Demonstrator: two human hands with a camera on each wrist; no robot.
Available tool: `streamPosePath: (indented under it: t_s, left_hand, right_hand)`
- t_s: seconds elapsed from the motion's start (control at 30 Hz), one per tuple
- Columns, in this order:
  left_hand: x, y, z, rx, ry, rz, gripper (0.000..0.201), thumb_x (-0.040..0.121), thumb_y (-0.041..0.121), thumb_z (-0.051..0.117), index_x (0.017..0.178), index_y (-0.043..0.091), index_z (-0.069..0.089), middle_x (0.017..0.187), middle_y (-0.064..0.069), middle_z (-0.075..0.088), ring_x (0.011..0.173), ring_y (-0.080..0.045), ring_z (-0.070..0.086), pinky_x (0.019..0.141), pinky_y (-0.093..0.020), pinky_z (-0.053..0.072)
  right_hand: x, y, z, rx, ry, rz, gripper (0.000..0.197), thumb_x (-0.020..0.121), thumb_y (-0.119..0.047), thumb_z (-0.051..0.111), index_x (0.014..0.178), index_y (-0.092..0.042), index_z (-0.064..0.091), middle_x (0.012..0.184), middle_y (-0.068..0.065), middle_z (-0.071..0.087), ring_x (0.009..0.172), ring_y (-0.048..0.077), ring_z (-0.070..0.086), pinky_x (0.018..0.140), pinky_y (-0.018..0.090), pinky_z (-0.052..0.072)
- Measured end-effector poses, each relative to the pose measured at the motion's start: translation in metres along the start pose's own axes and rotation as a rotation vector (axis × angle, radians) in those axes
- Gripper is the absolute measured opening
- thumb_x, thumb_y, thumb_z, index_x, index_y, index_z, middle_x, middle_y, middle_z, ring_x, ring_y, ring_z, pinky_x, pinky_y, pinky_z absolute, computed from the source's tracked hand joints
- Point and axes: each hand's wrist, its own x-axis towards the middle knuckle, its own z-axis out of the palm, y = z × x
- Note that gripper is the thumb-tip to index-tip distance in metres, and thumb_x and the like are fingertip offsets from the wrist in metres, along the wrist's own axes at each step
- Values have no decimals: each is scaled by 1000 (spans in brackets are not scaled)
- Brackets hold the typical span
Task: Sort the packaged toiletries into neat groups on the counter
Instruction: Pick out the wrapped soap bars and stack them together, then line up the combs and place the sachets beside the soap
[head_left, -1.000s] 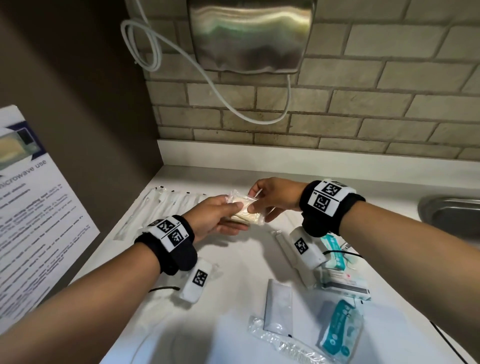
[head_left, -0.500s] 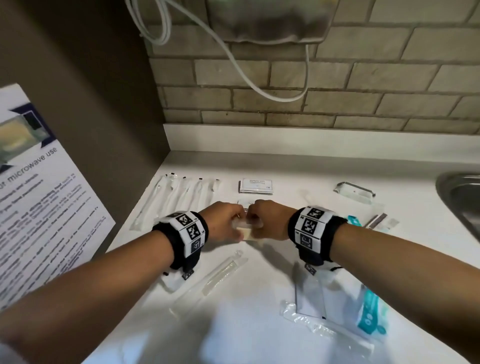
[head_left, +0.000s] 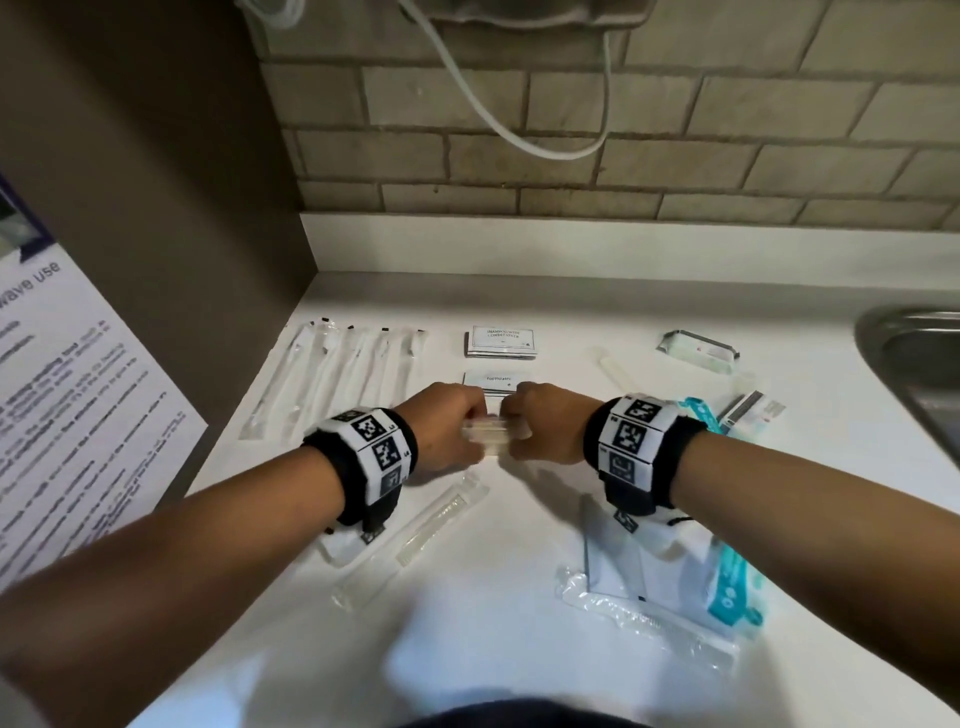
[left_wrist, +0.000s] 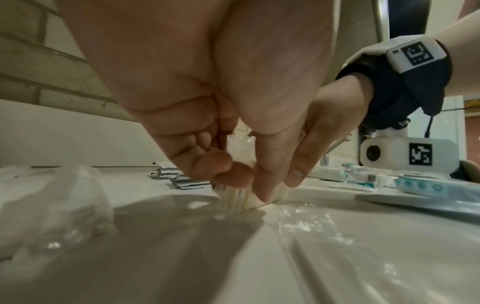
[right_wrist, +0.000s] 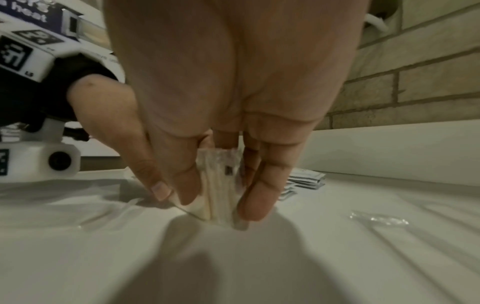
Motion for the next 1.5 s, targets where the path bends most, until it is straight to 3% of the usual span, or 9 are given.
streamPosePath:
  t_s: [0.13, 0.3, 0.43, 0.6, 0.77, 0.93, 1.07, 1.27, 1.5]
  left_hand:
    - [2, -2, -7, -84, -56, -40, 29, 73, 28, 76, 97, 25, 60, 88, 9, 60, 80, -13, 59, 68, -24, 45]
    - [9, -13, -10, -246, -96, -164, 44, 73, 32, 81, 106, 23, 54, 89, 6, 60, 80, -13, 58, 68, -24, 43]
    - [15, -15, -11, -327, -93, -223, 45, 74, 28, 82, 108, 20, 53, 86, 6, 57, 73, -6, 54, 56, -15, 40]
    - [22, -14, -12, -207, -83, -247, 50, 74, 38, 79, 116, 20, 58, 86, 10, 55, 83, -12, 56, 74, -24, 39]
    - [21, -12, -12, -155, -58, -255, 52, 78, 42, 75, 122, 18, 61, 83, 10, 55, 84, -13, 55, 75, -23, 38]
    - [20, -7, -11, -134, -57, -276, 57, 81, 41, 72, 129, 16, 54, 115, -8, 61, 101, -21, 58, 81, -23, 39]
    - [21, -6, -11, -212, -51, -320, 54, 77, 38, 76, 122, 14, 58, 113, -9, 64, 106, -23, 62, 97, -34, 47]
    - [16, -5, -12, -220, -58, -300, 37, 79, 35, 74, 101, 5, 71, 88, -10, 75, 84, -22, 70, 87, -34, 52]
    - [16, -5, -10, -214, -76, -285, 30, 82, 34, 70, 87, 4, 72, 71, -4, 72, 63, -13, 63, 80, -28, 52]
  right_hand:
    - [6, 10, -3, 107, -49, 41, 23, 86, -31, 64, 100, -14, 58, 91, 4, 63, 82, 23, 55, 70, 29, 41]
    - [15, 18, -7, 468, -114, 154, 28, 81, -26, 72, 102, -14, 57, 70, 0, 67, 59, 15, 62, 65, 25, 53]
    - [24, 21, -7, 570, -124, 205, 26, 81, -19, 72, 101, -5, 65, 70, 5, 67, 64, 20, 64, 70, 29, 57]
    - [29, 23, -9, 571, -100, 233, 24, 78, -18, 73, 97, -4, 67, 70, 6, 67, 71, 23, 66, 78, 34, 59]
    - [28, 20, -12, 521, -78, 247, 25, 78, -19, 69, 99, -6, 66, 71, 7, 68, 63, 19, 65, 76, 31, 58]
    - [29, 19, -12, 461, -59, 279, 11, 75, -23, 67, 80, -13, 69, 62, -1, 67, 49, 8, 62, 60, 20, 55]
    - [31, 22, -10, 489, -72, 290, 18, 78, -23, 67, 61, -18, 66, 46, -8, 63, 40, 1, 59, 56, 16, 51]
    - [28, 24, -13, 572, -56, 282, 18, 79, -15, 70, 62, -15, 63, 52, -6, 66, 51, 7, 63, 67, 23, 57]
    - [29, 24, -9, 478, -76, 274, 26, 79, -25, 65, 53, -18, 64, 57, -4, 66, 41, 3, 58, 57, 16, 47]
